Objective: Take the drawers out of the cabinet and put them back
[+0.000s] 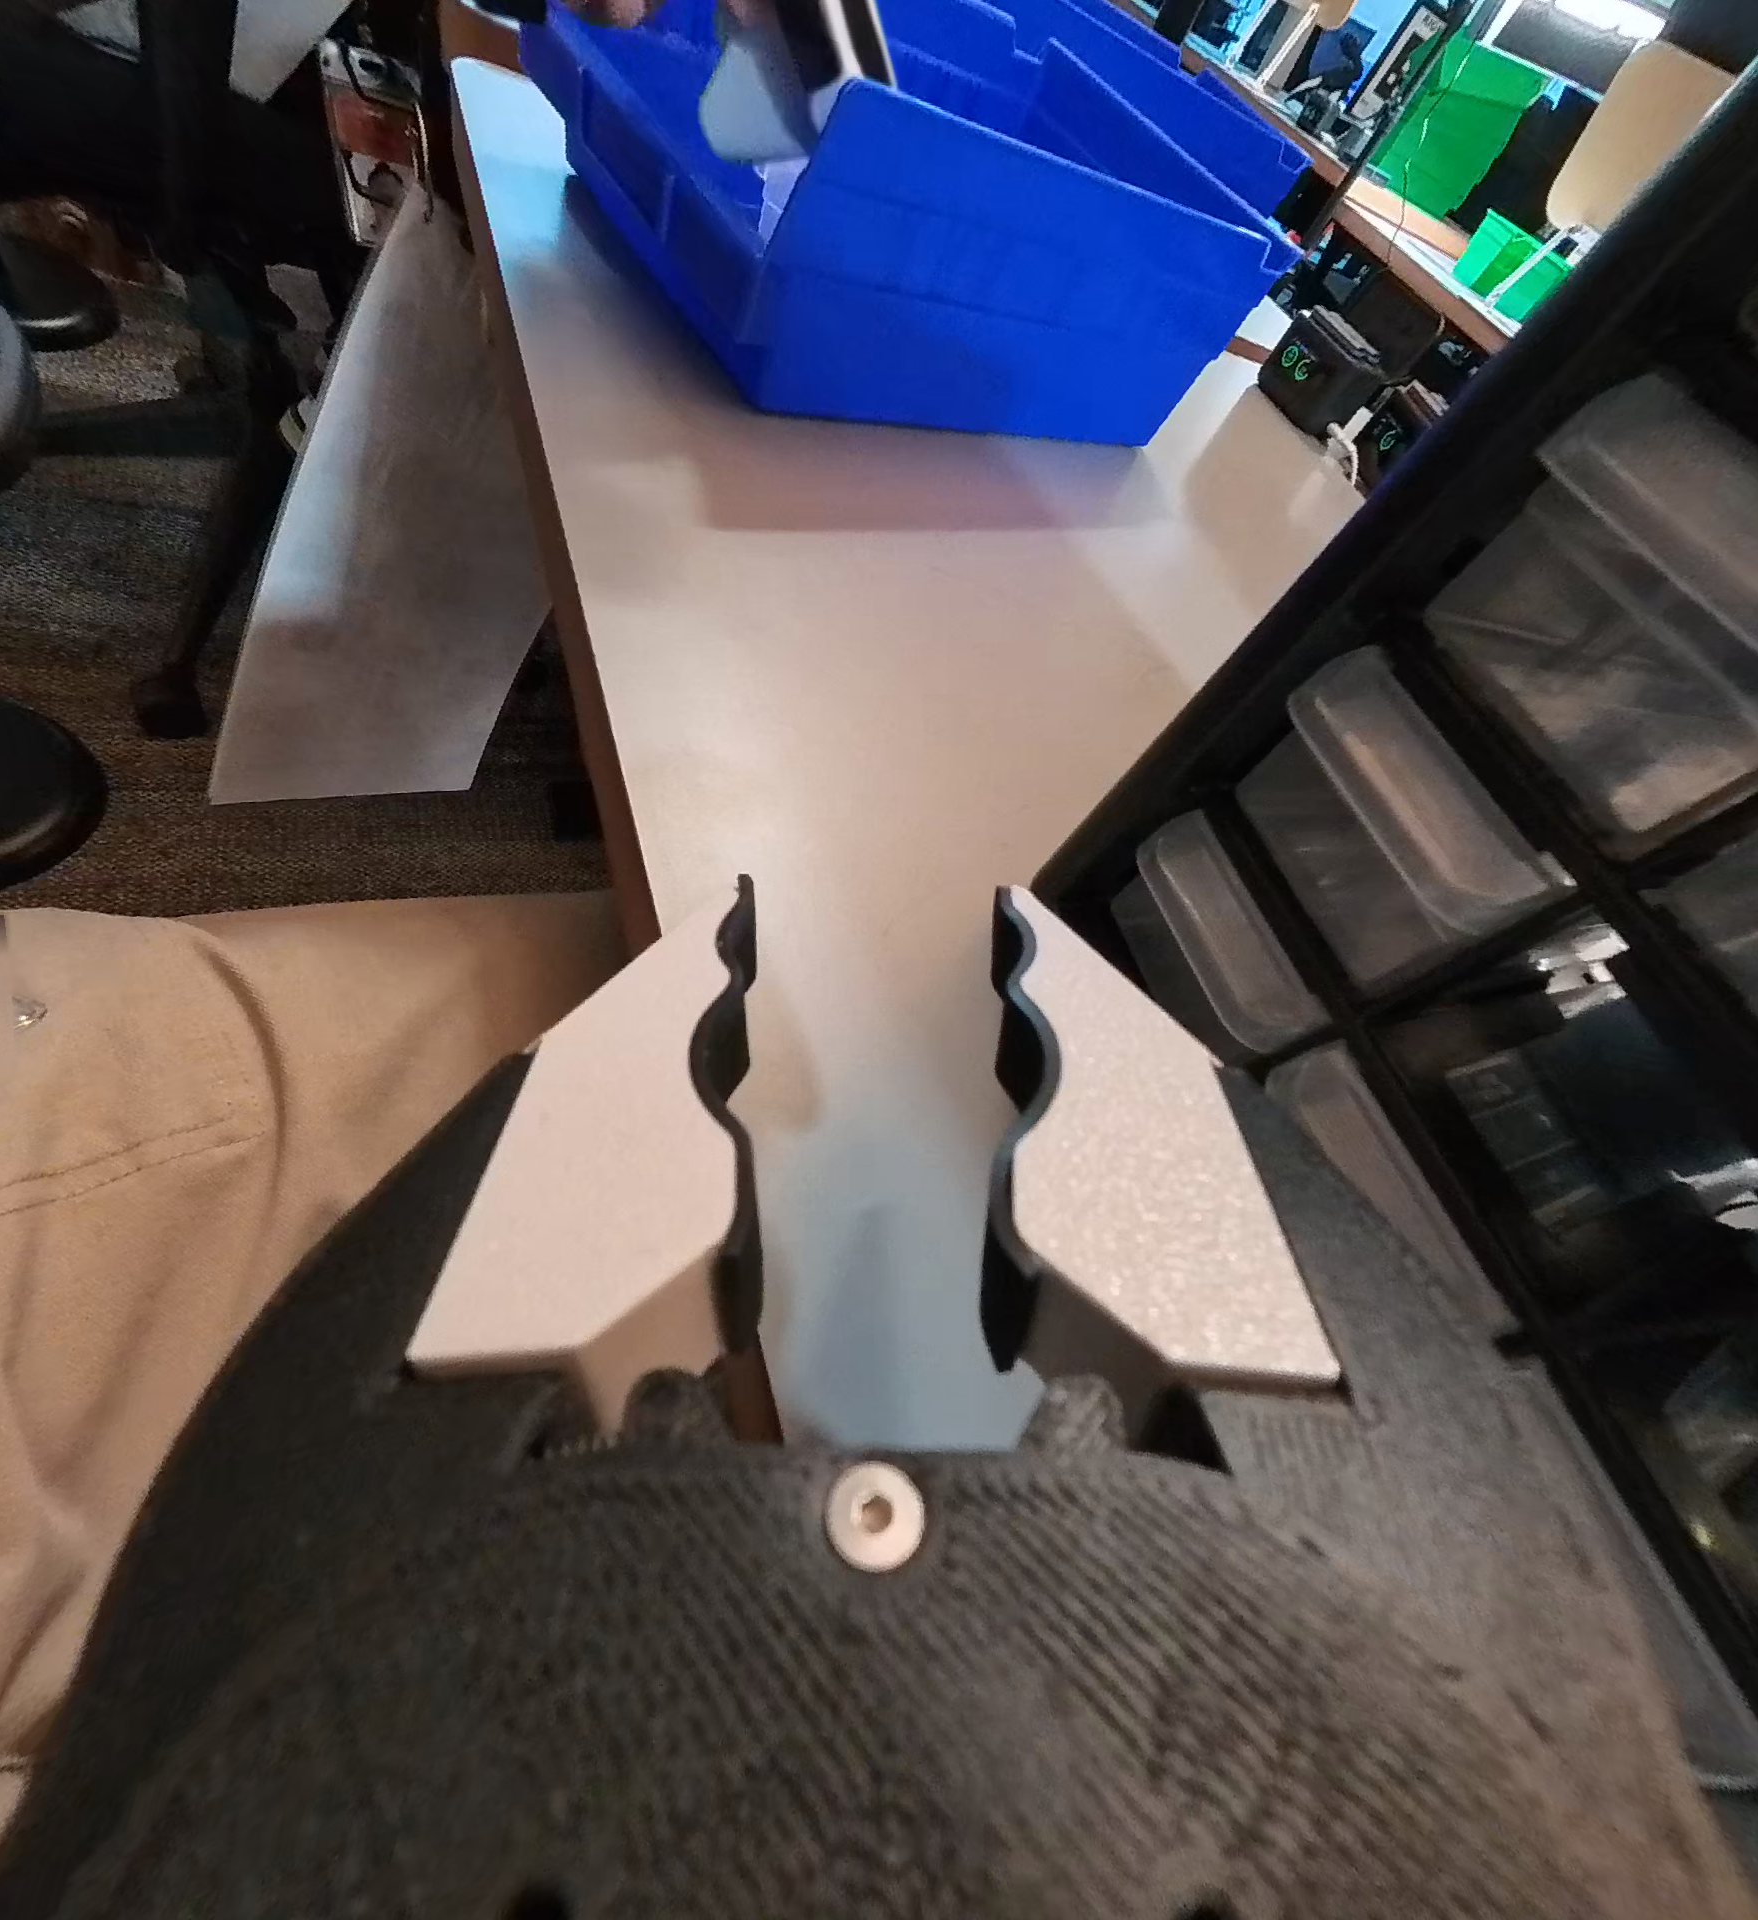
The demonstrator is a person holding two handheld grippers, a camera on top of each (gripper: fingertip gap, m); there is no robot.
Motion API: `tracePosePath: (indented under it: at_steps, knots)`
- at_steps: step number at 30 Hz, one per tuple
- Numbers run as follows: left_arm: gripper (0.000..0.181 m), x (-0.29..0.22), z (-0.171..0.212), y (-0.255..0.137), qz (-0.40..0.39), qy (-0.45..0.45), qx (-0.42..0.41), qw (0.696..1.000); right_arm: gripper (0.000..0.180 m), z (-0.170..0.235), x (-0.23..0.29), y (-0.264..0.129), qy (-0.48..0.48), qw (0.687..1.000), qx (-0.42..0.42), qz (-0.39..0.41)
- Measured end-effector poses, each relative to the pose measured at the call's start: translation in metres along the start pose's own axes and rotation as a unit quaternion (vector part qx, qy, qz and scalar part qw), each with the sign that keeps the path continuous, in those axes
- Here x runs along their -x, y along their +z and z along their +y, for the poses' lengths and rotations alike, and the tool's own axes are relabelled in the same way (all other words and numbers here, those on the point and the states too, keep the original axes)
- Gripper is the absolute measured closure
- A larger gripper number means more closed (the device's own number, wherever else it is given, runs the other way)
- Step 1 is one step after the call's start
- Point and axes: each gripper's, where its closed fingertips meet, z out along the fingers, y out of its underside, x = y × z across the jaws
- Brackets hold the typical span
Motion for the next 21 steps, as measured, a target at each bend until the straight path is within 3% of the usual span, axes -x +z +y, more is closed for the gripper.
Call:
tracePosePath:
  at_steps: [4, 7, 8, 13, 19, 20, 21]
  knots:
    - [0.137, 0.01, 0.026, 0.014, -0.034, 0.011, 0.062, 0.997, 0.134, 0.0, 0.0, 0.0, -0.001, 1.0, 0.001, 0.0]
    - [0.155, 0.015, 0.031, 0.016, -0.054, 0.017, 0.076, 0.995, 0.134, 0.0, 0.001, 0.0, -0.001, 1.0, 0.001, -0.001]
    - [0.166, 0.016, 0.033, 0.013, -0.054, 0.019, 0.087, 0.995, 0.134, 0.001, 0.001, 0.0, -0.002, 1.0, 0.002, -0.001]
    - [0.173, 0.005, 0.034, 0.005, -0.01, 0.015, 0.102, 0.995, 0.134, 0.001, 0.001, 0.001, -0.003, 1.0, 0.003, -0.001]
    - [0.176, -0.022, 0.03, -0.017, 0.072, 0.006, 0.124, 0.99, 0.134, 0.001, 0.001, 0.0, -0.004, 1.0, 0.003, -0.001]
    - [0.169, -0.025, 0.03, -0.021, 0.08, 0.004, 0.126, 0.989, 0.134, 0.001, 0.001, 0.0, -0.004, 1.0, 0.003, -0.001]
    - [0.151, -0.024, 0.027, -0.023, 0.072, 0.004, 0.121, 0.99, 0.134, 0.001, 0.001, 0.0, -0.004, 1.0, 0.003, -0.001]
